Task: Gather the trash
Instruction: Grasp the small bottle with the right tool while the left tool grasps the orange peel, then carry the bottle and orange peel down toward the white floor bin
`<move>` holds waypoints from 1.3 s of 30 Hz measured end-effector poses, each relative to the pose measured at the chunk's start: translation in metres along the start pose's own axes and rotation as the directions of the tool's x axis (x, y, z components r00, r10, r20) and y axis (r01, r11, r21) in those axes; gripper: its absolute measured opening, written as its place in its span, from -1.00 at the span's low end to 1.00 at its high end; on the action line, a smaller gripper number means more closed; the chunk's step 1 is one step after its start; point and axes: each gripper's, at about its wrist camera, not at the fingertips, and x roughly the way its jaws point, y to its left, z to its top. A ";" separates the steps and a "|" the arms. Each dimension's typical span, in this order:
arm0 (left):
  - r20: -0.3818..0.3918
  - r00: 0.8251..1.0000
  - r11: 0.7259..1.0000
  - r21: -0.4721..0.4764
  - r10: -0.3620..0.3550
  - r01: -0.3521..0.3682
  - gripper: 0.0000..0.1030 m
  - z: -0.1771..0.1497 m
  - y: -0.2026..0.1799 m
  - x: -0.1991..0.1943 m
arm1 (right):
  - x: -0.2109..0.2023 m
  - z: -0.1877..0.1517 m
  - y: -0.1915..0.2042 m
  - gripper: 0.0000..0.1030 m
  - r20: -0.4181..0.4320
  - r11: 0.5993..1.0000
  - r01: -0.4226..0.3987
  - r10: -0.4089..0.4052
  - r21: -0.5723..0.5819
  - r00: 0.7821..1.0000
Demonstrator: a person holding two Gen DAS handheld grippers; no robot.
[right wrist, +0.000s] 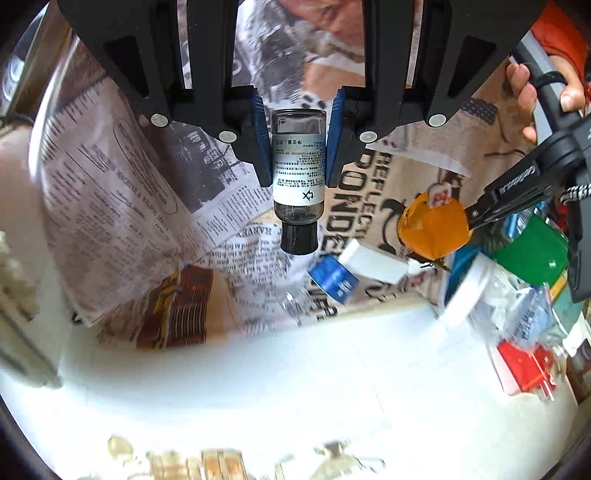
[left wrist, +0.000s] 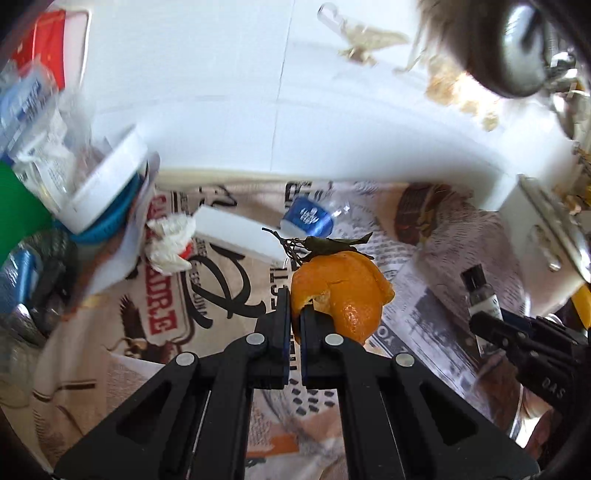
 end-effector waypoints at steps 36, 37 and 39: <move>0.086 0.994 0.998 -0.007 -0.063 0.063 -0.96 -0.234 -0.110 -0.243 | -0.244 -0.222 0.034 -0.50 0.123 0.998 -0.030 0.036 -0.049 0.992; 0.080 0.995 0.998 -0.012 -0.062 0.063 -0.96 -0.242 -0.114 -0.247 | -0.247 -0.228 0.033 -0.50 0.120 0.998 -0.033 0.039 -0.056 0.992; 0.066 0.996 0.998 -0.020 -0.056 0.057 -0.96 -0.258 -0.122 -0.256 | -0.255 -0.241 0.033 -0.50 0.111 0.997 -0.039 0.047 -0.069 0.993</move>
